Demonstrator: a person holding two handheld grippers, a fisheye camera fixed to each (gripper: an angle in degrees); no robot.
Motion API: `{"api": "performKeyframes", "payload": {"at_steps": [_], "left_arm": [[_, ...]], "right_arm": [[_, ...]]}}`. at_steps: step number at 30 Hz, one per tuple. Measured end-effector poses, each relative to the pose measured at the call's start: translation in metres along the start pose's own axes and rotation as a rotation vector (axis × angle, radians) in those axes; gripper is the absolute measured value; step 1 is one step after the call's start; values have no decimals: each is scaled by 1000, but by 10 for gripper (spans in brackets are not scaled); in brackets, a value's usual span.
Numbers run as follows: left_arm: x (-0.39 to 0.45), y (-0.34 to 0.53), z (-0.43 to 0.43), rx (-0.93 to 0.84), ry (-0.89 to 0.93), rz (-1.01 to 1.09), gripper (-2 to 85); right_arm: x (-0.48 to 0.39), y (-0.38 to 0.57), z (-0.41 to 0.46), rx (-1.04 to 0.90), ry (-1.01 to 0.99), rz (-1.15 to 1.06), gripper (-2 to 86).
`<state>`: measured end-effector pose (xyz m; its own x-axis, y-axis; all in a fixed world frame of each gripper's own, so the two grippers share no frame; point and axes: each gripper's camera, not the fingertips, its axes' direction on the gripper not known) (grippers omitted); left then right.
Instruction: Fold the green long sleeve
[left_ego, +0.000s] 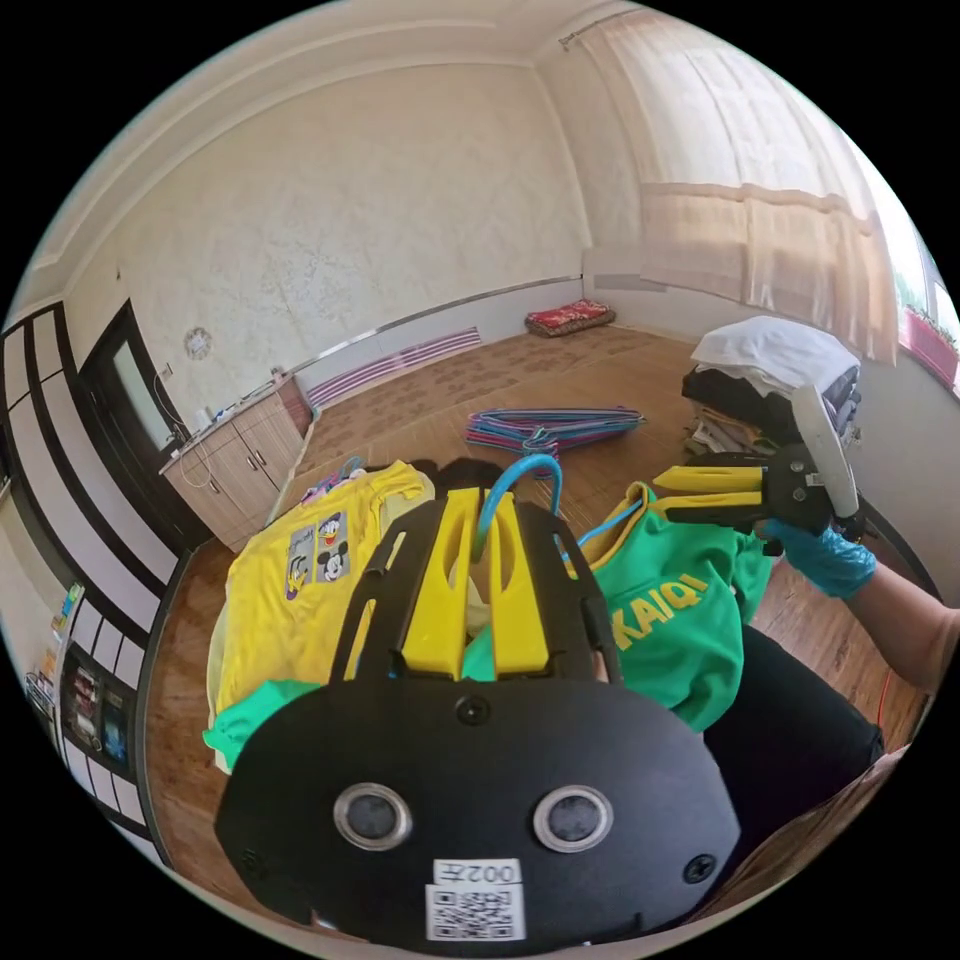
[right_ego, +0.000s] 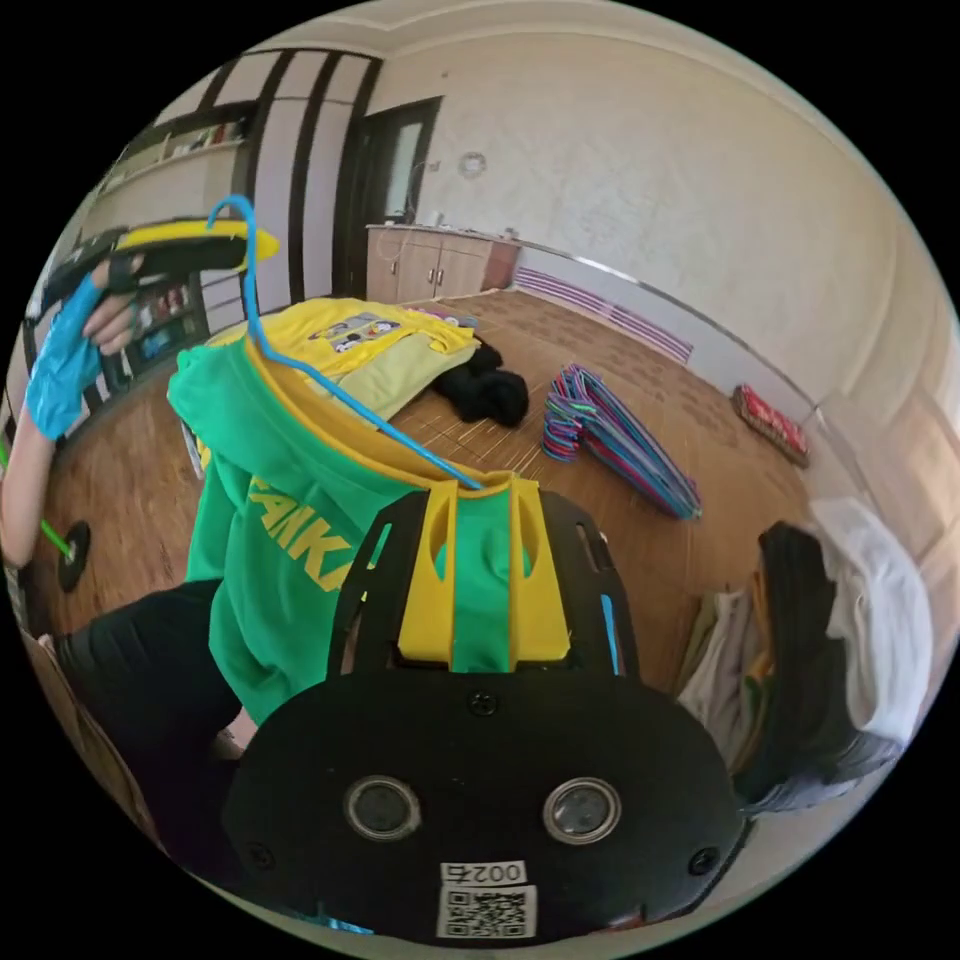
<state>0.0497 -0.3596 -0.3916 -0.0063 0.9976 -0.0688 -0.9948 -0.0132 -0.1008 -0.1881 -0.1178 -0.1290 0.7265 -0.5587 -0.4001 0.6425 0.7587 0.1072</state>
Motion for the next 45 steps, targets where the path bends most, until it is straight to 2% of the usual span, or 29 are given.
{"api": "performKeyframes", "payload": {"at_steps": [2, 9, 14, 22, 26, 33, 37, 45], "left_arm": [[1, 2, 1, -8, 6, -6, -8], [9, 4, -2, -25, -2, 10, -8], [11, 7, -1, -42, -36, 7, -8], [7, 14, -4, -51, -84, -27, -9], [0, 17, -7, -63, -113, -44, -9], [-13, 17, -15, -51, -114, -96, -9], [-15, 15, -20, -33, -107, -113, -9], [-6, 2, -39, 23, -87, -100, -8]], "right_arm": [[20, 9, 8, 13, -68, 94, 93], [50, 14, 41, 28, -113, 214, 90], [62, 14, 64, -58, -61, 221, 59], [72, 30, 75, -79, 70, 197, -5], [84, 40, 84, -87, 8, 247, -7], [81, 55, 85, -114, -45, 207, -5], [79, 63, 77, -136, -166, 182, 13], [81, 78, 57, -138, -276, 183, 58]]}}
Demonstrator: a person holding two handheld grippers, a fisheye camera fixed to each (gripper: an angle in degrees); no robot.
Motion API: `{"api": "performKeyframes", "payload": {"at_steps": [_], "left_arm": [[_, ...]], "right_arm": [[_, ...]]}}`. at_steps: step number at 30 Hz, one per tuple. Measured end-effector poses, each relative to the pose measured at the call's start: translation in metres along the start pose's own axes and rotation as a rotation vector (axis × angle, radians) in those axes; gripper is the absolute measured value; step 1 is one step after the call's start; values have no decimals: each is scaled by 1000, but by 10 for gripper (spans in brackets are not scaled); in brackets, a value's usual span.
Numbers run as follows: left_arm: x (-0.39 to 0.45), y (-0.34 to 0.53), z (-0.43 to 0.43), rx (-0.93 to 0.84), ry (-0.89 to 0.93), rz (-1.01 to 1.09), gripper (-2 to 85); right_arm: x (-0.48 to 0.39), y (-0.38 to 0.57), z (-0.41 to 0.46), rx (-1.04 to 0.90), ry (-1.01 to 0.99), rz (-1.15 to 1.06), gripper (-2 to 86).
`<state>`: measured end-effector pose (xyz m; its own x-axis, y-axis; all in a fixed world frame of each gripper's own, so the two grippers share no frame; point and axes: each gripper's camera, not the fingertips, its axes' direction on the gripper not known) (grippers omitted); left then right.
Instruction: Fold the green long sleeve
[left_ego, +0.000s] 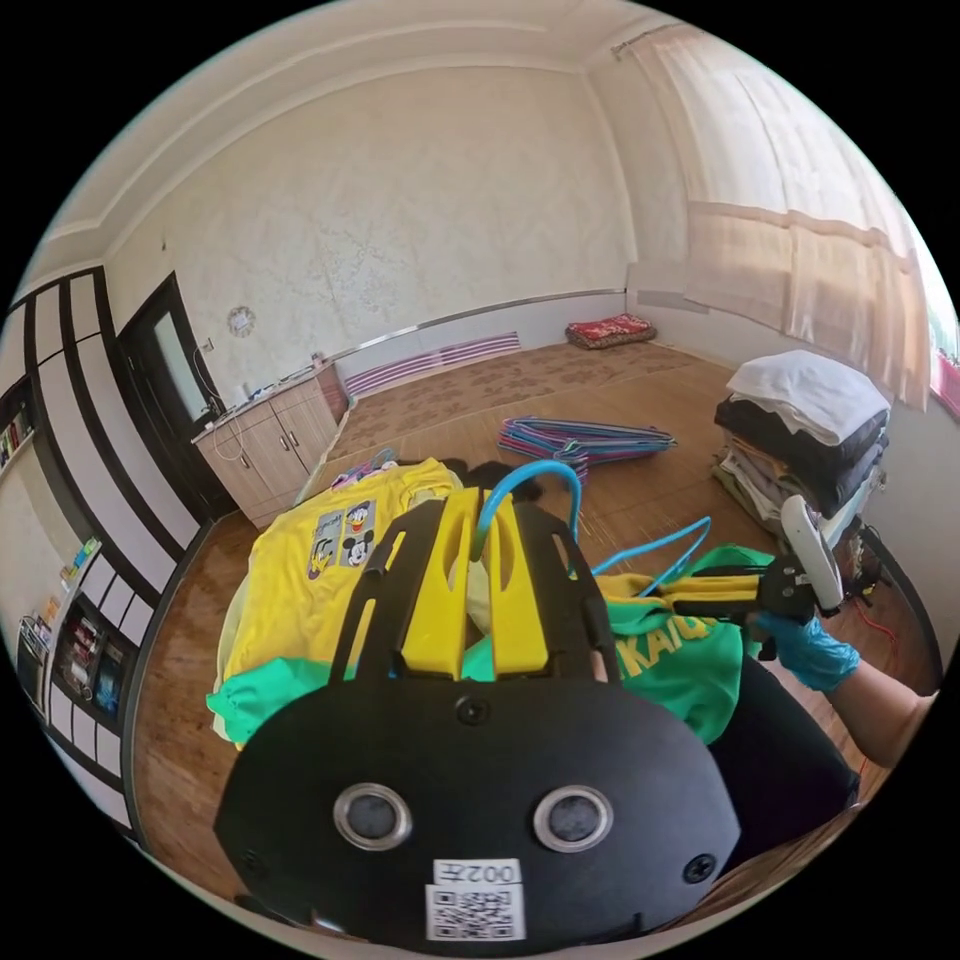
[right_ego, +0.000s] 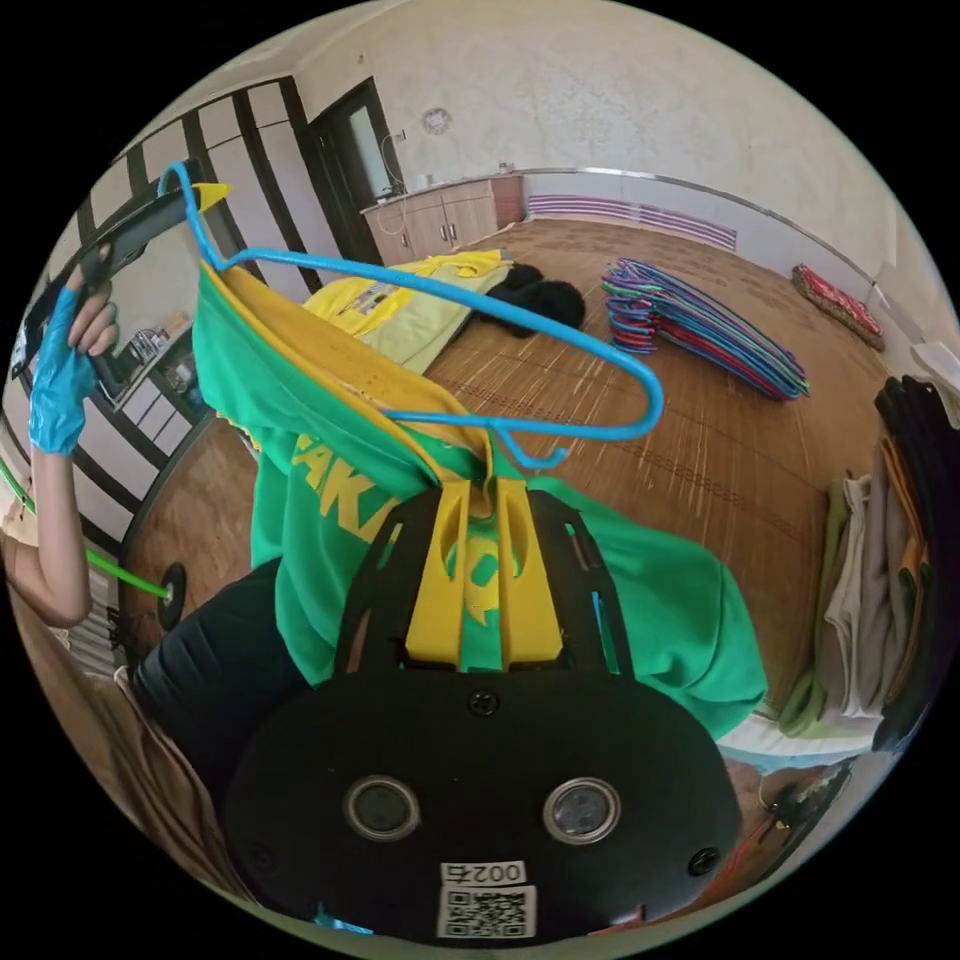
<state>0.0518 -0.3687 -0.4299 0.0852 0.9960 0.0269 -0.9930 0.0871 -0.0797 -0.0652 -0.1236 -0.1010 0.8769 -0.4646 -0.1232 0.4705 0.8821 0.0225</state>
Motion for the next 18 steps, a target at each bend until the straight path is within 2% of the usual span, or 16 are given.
{"api": "performKeyframes", "payload": {"at_steps": [10, 18], "left_arm": [[6, -4, -20, 43, 8, 29, -8], [-2, -4, -34, 73, -10, 30, -9]], "right_arm": [[28, 24, -48, 344, -330, 133, 136], [36, 30, -86, 511, -280, 190, 96]]}}
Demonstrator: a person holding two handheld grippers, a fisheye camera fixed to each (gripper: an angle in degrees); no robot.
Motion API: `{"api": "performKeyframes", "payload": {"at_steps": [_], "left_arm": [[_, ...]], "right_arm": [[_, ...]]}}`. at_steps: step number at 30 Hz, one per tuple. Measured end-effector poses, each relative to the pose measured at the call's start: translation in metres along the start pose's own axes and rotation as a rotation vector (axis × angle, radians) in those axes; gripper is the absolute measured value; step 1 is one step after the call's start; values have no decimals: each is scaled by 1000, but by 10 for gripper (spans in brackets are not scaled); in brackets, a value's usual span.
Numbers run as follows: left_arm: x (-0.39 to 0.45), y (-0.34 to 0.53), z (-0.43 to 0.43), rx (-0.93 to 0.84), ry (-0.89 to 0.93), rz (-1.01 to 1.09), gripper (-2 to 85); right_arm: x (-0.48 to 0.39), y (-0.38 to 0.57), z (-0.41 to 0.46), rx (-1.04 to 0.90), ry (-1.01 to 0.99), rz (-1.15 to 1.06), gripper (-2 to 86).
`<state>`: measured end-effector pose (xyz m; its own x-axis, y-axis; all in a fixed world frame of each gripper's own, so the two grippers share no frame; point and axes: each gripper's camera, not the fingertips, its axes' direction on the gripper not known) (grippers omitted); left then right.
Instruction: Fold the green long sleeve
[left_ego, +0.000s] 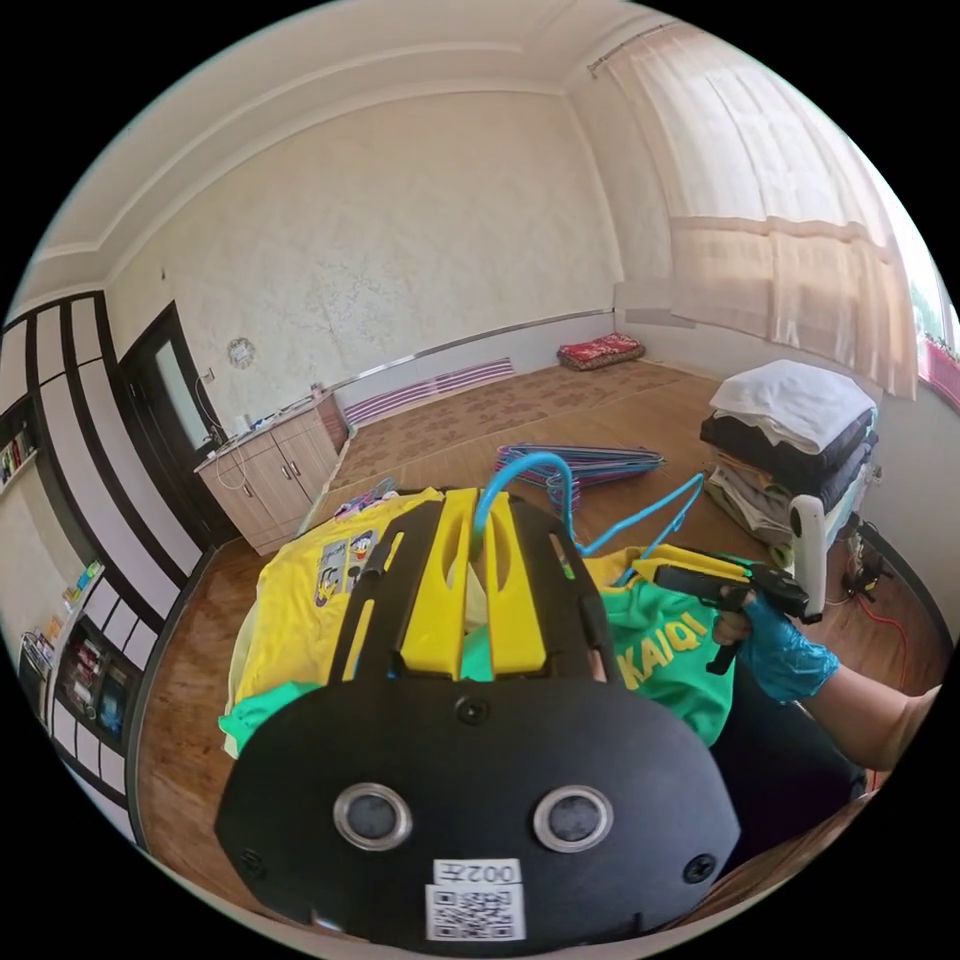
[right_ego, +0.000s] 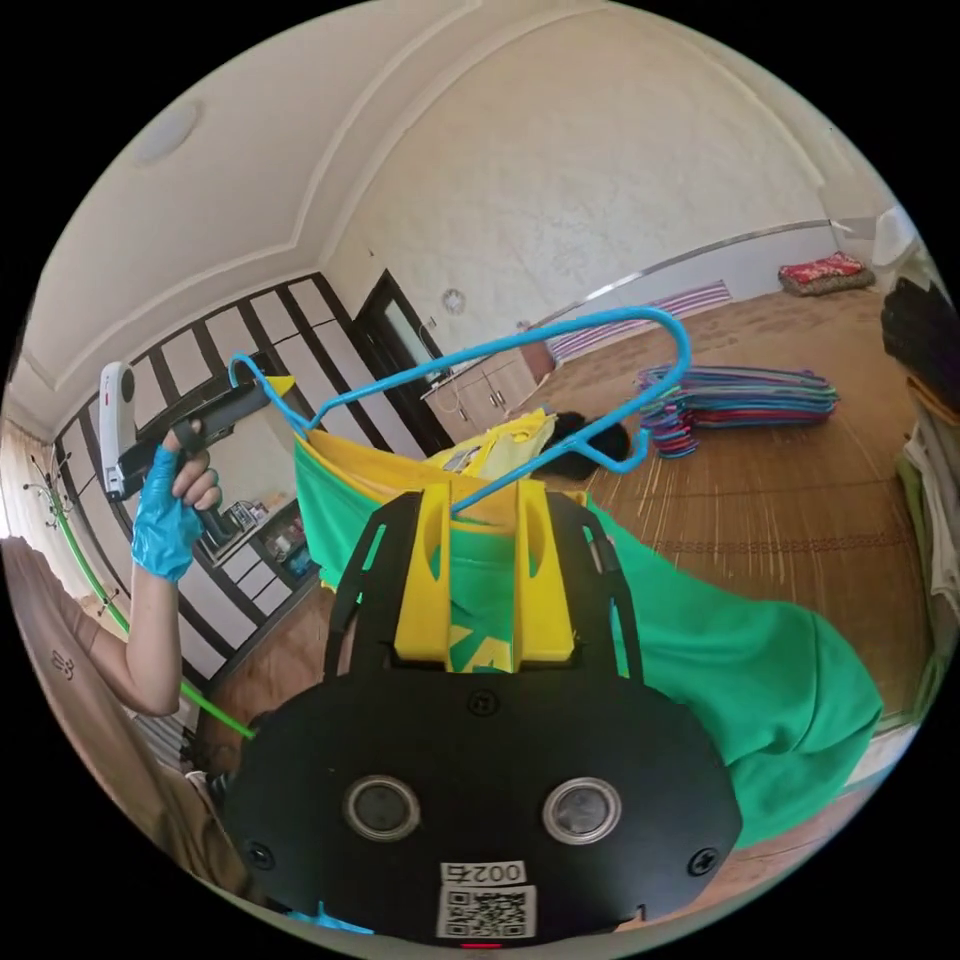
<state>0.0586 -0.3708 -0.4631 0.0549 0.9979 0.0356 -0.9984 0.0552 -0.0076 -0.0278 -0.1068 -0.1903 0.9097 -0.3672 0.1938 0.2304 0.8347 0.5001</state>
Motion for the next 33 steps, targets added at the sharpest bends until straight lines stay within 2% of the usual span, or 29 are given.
{"api": "performKeyframes", "payload": {"at_steps": [14, 20, 28, 33], "left_arm": [[-23, -14, -16, 60, 29, -30, -10], [-27, -25, -13, 64, 69, -35, -11], [-14, -38, 25, -17, 207, -28, -11], [19, -32, 83, -175, 335, -16, -10]], "right_arm": [[-48, -62, -72, 277, 104, -169, 51], [-88, -95, -103, 323, 161, -303, 42], [-145, -125, -123, 258, 365, -472, 22], [-152, -123, -102, 143, 518, -546, 16]]}}
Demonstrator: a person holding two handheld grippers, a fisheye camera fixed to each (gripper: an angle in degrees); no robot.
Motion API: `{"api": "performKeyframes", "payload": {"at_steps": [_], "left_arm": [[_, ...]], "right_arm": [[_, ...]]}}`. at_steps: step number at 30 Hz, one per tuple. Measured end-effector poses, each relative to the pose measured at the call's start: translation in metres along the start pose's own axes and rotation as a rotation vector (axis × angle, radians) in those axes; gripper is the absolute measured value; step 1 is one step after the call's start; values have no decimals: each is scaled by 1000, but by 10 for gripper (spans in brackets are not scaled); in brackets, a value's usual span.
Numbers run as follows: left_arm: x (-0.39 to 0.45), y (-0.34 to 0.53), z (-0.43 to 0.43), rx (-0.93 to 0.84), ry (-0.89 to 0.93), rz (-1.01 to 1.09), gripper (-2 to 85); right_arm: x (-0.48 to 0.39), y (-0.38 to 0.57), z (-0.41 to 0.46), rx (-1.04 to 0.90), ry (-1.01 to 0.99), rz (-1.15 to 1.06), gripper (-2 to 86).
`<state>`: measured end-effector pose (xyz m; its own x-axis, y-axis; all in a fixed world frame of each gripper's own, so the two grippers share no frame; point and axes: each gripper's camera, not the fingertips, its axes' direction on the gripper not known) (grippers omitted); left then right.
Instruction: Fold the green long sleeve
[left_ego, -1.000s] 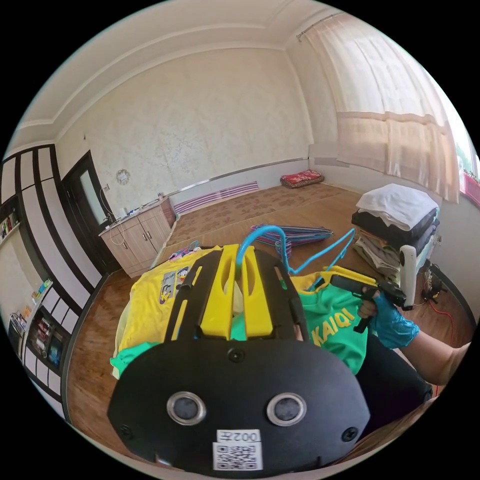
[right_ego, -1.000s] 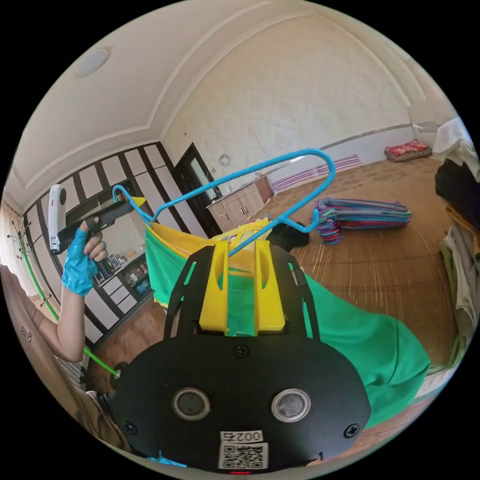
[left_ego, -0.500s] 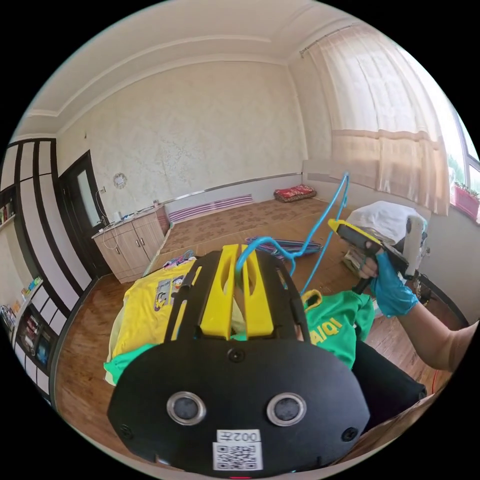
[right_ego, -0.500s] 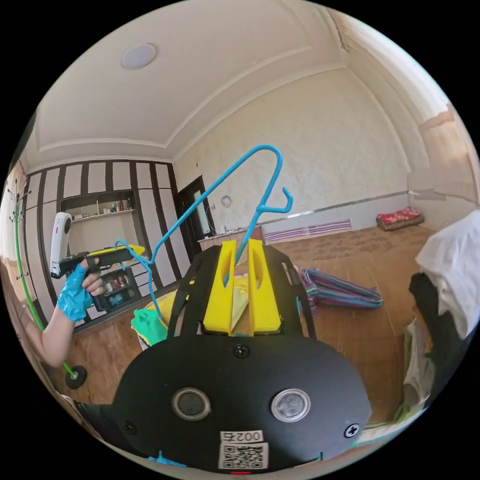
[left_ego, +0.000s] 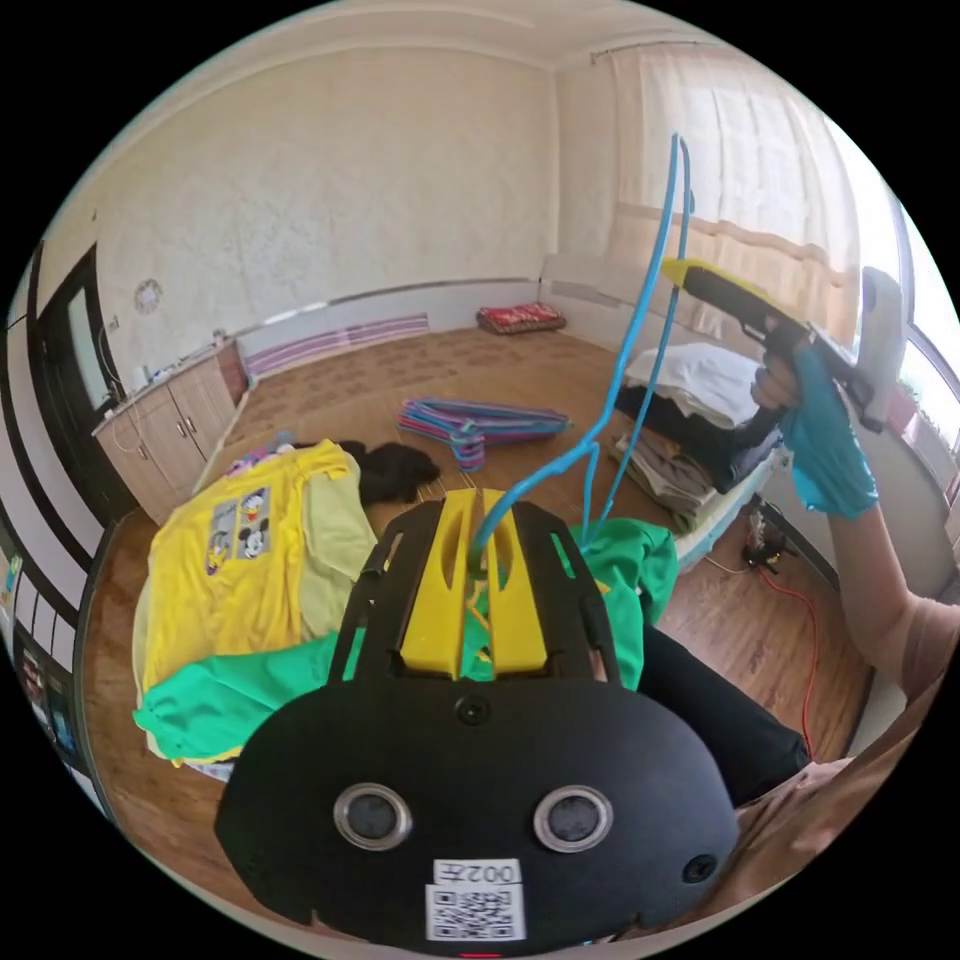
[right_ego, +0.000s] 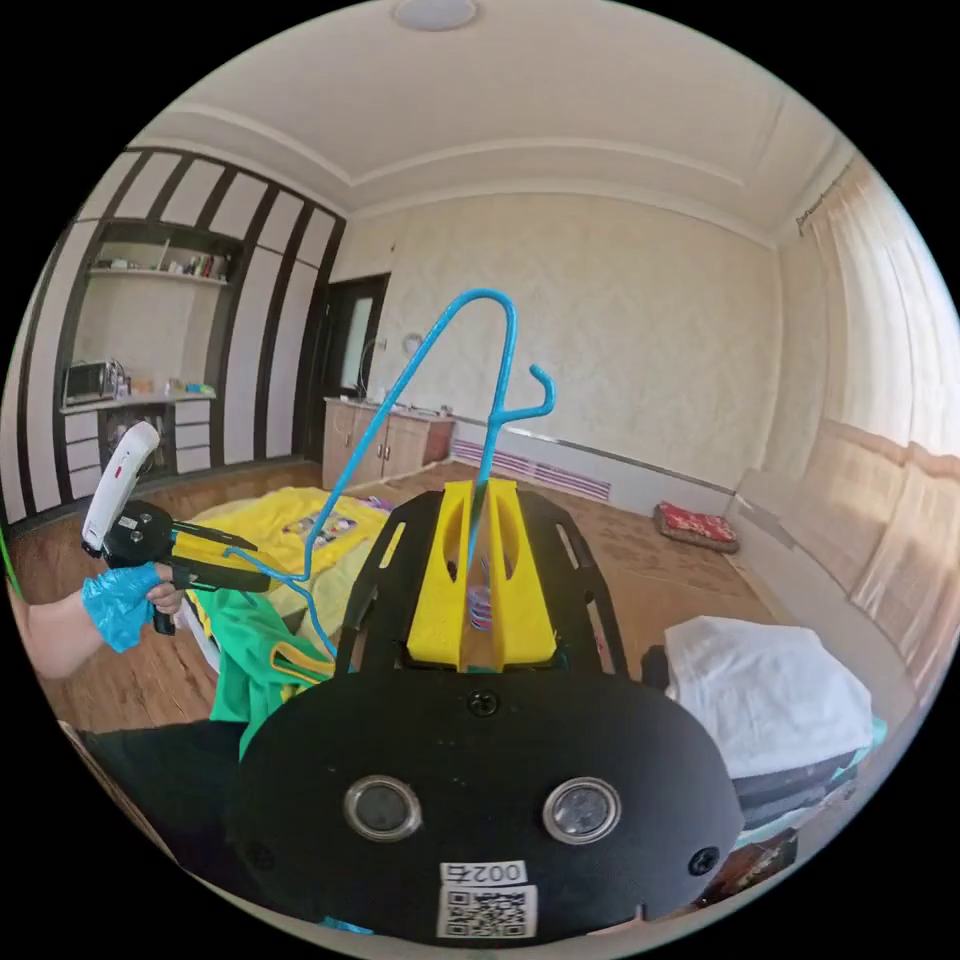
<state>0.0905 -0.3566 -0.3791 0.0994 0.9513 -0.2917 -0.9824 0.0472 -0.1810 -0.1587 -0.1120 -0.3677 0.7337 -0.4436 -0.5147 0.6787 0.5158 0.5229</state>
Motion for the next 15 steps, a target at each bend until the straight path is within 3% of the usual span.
{"api": "performKeyframes", "payload": {"at_steps": [6, 15], "left_arm": [[18, -4, 59, -121, 32, 35, -9], [13, -37, 86, -155, -15, 72, -9]], "right_arm": [[0, 27, 52, -147, 38, -6, 34], [-7, 113, 163, -401, -47, 54, 74]]}}
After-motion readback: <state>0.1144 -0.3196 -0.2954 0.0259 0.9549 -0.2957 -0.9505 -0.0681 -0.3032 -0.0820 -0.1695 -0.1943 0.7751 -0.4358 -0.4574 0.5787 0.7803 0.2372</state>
